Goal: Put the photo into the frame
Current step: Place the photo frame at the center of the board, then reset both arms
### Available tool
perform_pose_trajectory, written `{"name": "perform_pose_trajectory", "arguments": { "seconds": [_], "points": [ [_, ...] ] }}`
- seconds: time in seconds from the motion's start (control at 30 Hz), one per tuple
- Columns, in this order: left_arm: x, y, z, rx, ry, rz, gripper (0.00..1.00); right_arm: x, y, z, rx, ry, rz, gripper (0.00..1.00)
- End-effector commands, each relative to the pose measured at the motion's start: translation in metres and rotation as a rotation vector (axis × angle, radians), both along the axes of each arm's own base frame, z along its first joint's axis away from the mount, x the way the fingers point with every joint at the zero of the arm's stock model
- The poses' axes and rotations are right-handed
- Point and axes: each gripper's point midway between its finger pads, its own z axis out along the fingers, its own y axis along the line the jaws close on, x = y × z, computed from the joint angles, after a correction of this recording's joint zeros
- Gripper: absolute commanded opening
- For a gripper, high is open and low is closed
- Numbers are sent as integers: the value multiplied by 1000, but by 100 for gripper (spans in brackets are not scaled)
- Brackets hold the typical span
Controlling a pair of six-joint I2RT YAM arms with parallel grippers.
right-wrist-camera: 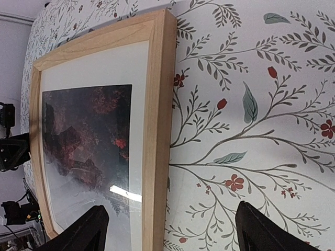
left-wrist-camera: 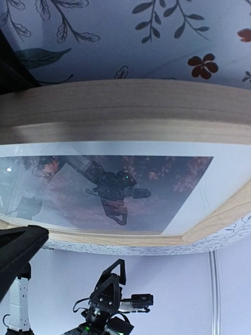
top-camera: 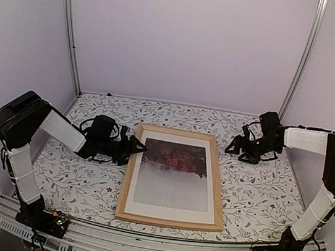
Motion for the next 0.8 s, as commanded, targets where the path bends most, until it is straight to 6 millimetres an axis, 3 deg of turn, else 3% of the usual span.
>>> {"name": "perform_pose_trajectory", "arguments": {
  "seconds": [0.0,0.1,0.2,0.27,0.33,0.47,0.6,0.77],
  "points": [
    [11,7,17,46,-115,-25,85,6,-6,7,-57,-35,0,88],
    [24,31,12,166,-141,17,90,12,-12,20,-98,-77,-12,90],
    [38,56,26,336,-221,74,94,17,-20,32,-153,-117,-19,92],
    [48,76,45,484,-282,130,96,22,-26,40,-188,-159,-24,94],
    [56,92,76,597,-377,178,97,27,-31,53,-216,-220,-38,95],
    [60,117,129,767,-520,256,99,35,-47,80,-280,-332,-94,96],
    [58,135,173,854,-641,314,100,38,-65,96,-349,-398,-171,99],
    [43,156,211,914,-719,379,100,31,-90,106,-436,-462,-269,99]
  ]
}}
